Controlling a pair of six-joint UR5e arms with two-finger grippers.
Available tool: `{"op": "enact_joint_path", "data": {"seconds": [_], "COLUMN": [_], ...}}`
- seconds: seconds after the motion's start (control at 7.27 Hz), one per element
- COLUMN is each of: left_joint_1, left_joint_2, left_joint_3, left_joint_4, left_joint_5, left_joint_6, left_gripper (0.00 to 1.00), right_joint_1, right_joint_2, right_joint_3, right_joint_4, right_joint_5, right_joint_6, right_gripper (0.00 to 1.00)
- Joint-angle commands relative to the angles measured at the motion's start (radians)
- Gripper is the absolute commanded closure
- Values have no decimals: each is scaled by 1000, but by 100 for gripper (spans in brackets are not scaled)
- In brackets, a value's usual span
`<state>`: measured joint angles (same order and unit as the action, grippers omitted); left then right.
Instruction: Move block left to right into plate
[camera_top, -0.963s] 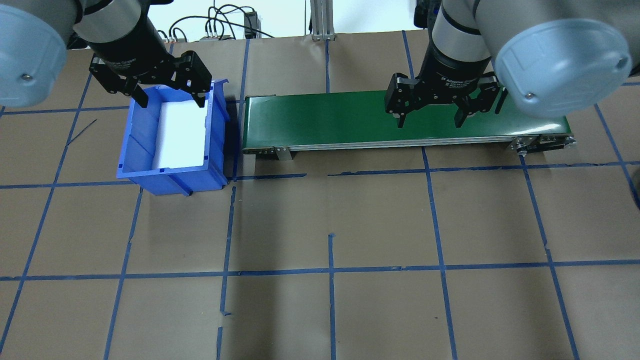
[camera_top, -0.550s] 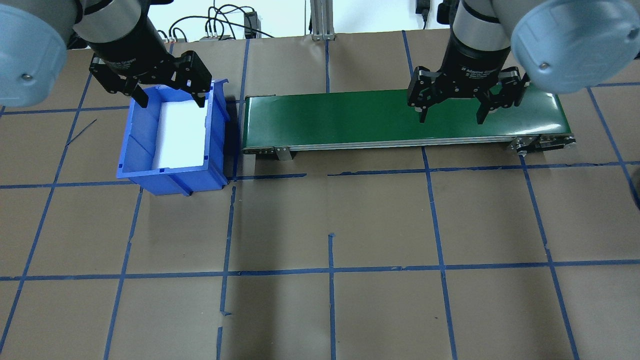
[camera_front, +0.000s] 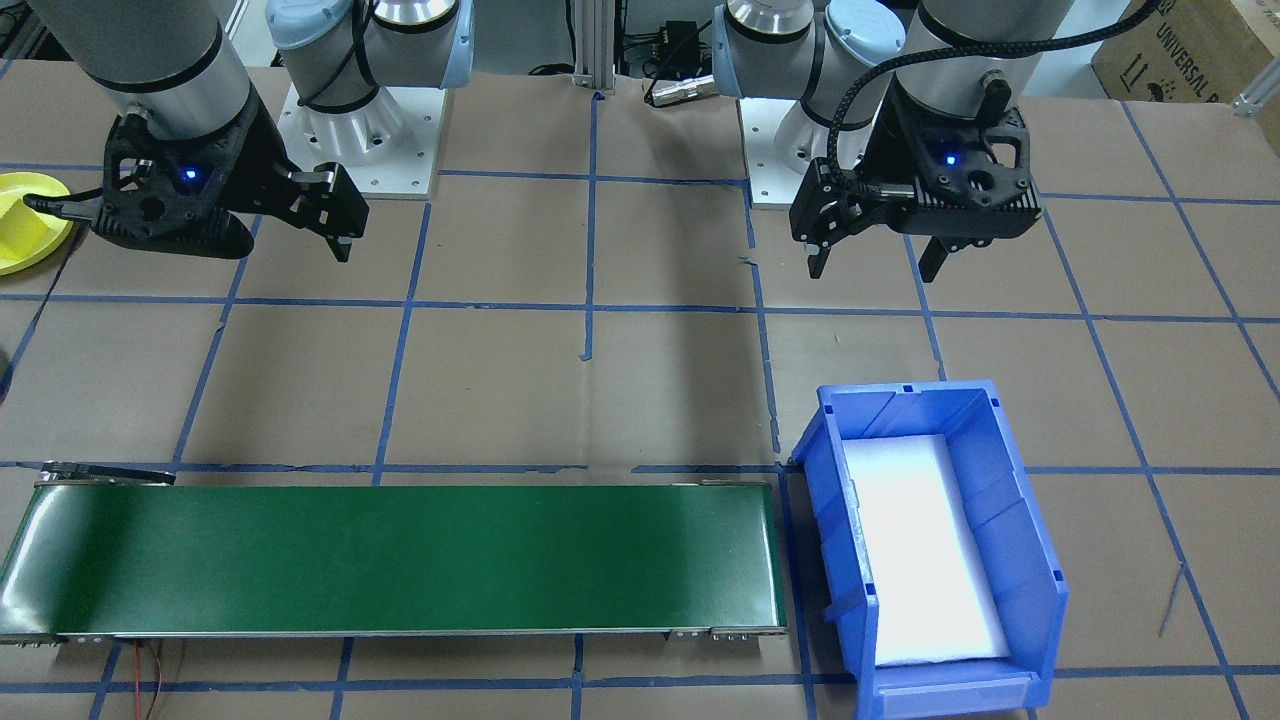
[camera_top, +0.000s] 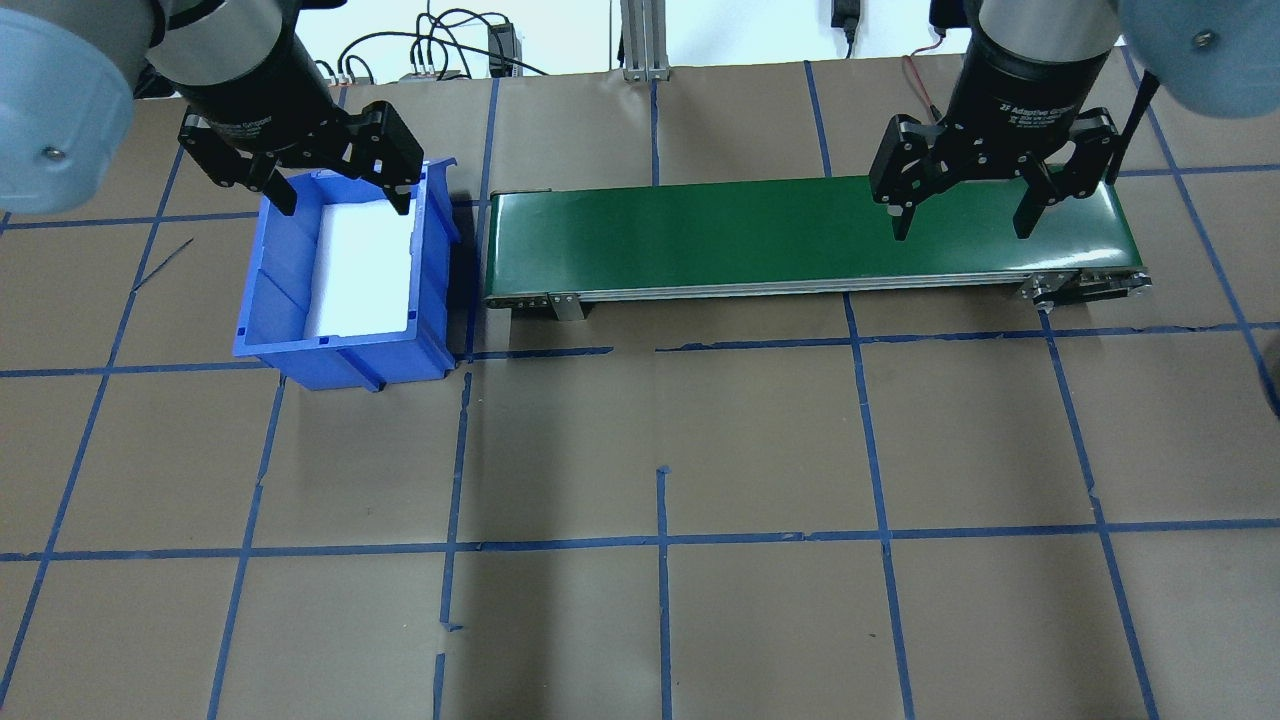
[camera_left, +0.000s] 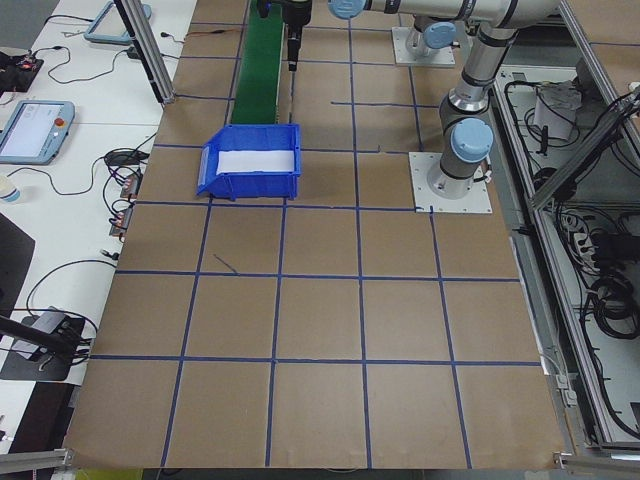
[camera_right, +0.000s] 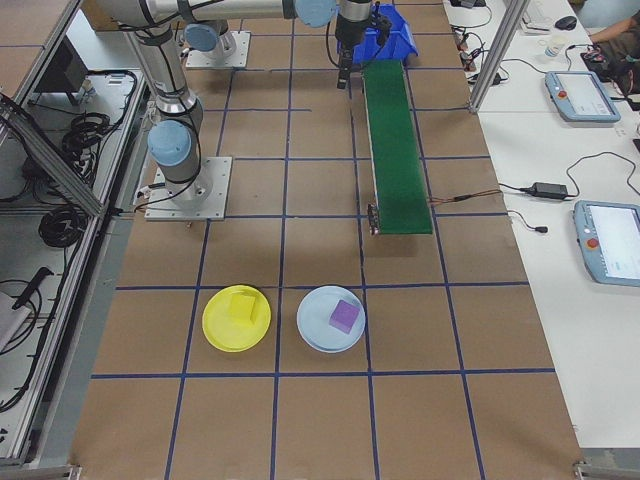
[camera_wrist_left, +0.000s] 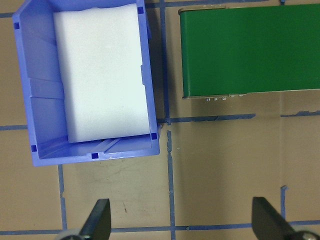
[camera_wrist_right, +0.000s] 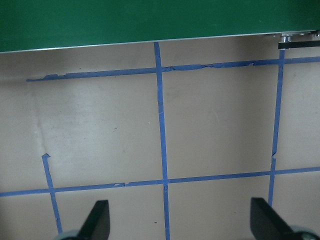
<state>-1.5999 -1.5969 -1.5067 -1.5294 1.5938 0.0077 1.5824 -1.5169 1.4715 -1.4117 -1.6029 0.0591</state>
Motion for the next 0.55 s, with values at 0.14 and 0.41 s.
{"op": "enact_joint_path", "data": {"seconds": [0.14,0.41], "left_joint_1": [0,0], "left_joint_2": [0,0], "left_joint_3": [0,0], "left_joint_4": [0,0], "left_joint_5": [0,0], "left_joint_6": [0,0], "left_gripper": [0,0], "right_joint_1": [8,8], "right_joint_2": [-17,-16], "right_joint_3": [15,30], "right_joint_4": [-30,-35], "right_joint_5": [14,17], "right_joint_6": [-5,-7], "right_gripper": [0,0]}}
